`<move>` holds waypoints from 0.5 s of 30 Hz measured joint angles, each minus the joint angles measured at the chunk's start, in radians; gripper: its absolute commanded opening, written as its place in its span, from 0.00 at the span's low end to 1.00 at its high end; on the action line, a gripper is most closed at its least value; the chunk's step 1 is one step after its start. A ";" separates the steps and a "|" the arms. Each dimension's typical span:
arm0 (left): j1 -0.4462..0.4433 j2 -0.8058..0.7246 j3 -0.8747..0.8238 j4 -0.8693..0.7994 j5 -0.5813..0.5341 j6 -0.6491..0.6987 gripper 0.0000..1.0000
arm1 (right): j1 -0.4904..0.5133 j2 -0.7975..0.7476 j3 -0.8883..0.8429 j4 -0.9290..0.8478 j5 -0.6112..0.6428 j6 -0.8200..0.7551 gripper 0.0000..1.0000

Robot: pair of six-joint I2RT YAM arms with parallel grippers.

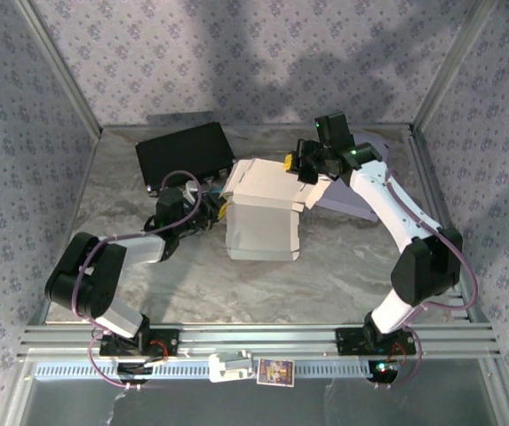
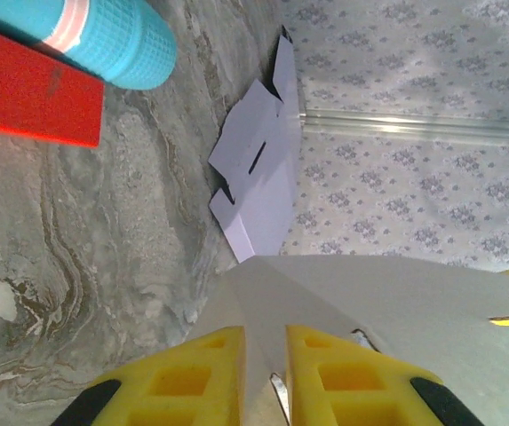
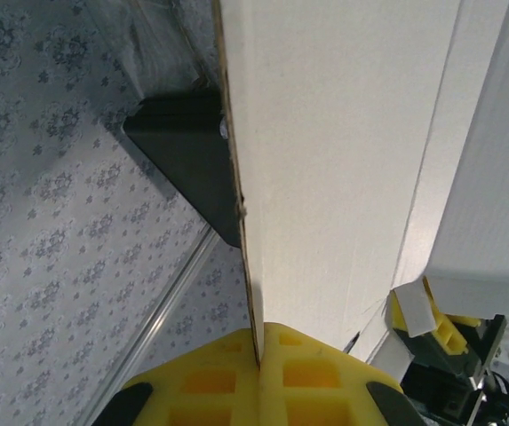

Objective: Fold the paper box

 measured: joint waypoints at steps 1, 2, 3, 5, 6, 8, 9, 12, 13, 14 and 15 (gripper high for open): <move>-0.003 0.002 -0.005 0.008 -0.001 -0.003 0.20 | 0.000 0.000 0.000 0.006 0.000 0.000 0.00; -0.005 0.003 -0.009 0.013 -0.004 -0.008 0.20 | 0.000 0.000 -0.001 0.011 0.000 0.000 0.00; -0.007 0.003 -0.010 0.015 -0.005 -0.008 0.21 | 0.000 0.000 -0.001 0.013 0.000 0.000 0.00; -0.011 0.003 -0.010 0.017 -0.011 -0.006 0.22 | 0.000 0.000 -0.001 0.017 0.000 0.000 0.00; -0.013 0.003 -0.010 0.014 -0.015 -0.005 0.23 | 0.000 0.000 -0.001 0.018 0.000 0.000 0.00; -0.020 0.003 -0.010 0.007 -0.019 0.005 0.26 | 0.000 0.000 -0.001 0.018 0.000 0.000 0.00; -0.024 0.002 -0.010 -0.003 -0.024 0.012 0.28 | 0.002 0.000 -0.001 0.018 0.000 0.000 0.00; -0.033 -0.015 -0.010 -0.054 -0.042 0.043 0.32 | 0.006 0.000 -0.003 0.019 0.000 0.000 0.00; -0.034 -0.030 -0.009 -0.085 -0.046 0.060 0.33 | 0.008 0.000 -0.006 0.020 0.000 0.000 0.00; -0.037 -0.047 -0.004 -0.122 -0.049 0.079 0.34 | 0.011 0.000 -0.010 0.021 0.000 0.000 0.00; -0.037 -0.061 0.004 -0.160 -0.049 0.099 0.35 | 0.012 0.000 -0.014 0.022 0.001 -0.001 0.00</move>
